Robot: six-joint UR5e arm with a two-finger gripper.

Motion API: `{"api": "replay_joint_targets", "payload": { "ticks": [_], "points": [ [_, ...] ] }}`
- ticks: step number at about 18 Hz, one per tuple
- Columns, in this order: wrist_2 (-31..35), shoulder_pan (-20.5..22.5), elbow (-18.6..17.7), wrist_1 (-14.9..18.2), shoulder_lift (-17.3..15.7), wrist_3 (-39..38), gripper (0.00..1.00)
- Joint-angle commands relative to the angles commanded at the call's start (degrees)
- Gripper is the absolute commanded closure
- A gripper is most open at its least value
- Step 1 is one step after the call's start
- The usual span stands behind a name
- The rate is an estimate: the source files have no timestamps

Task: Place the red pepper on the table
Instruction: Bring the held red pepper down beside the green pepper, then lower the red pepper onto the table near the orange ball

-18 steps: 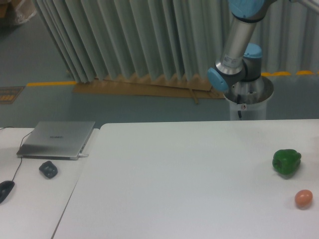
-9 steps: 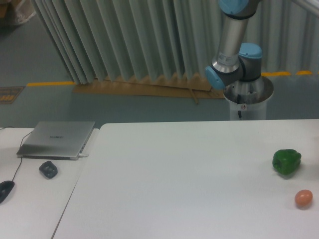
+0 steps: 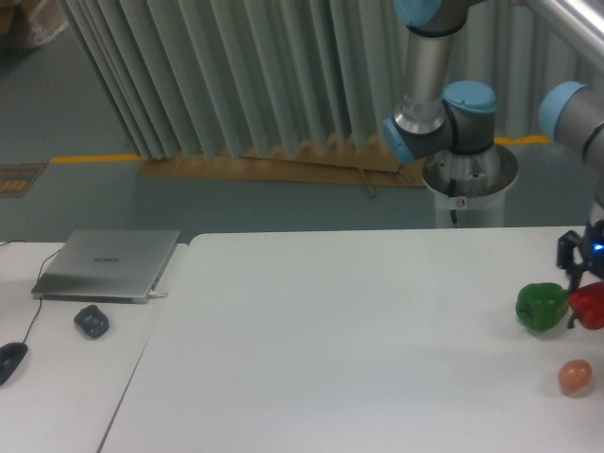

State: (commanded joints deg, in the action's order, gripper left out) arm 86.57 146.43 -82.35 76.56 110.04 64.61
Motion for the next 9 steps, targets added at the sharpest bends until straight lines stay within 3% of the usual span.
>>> {"api": "replay_joint_targets", "payload": {
  "ticks": [6, 9],
  "points": [
    [0.2, -5.2, -1.4, -0.4, 0.1, -6.5, 0.60],
    [2.1, -6.9, -1.5, -2.8, 2.2, -9.8, 0.60]
  ]
}}
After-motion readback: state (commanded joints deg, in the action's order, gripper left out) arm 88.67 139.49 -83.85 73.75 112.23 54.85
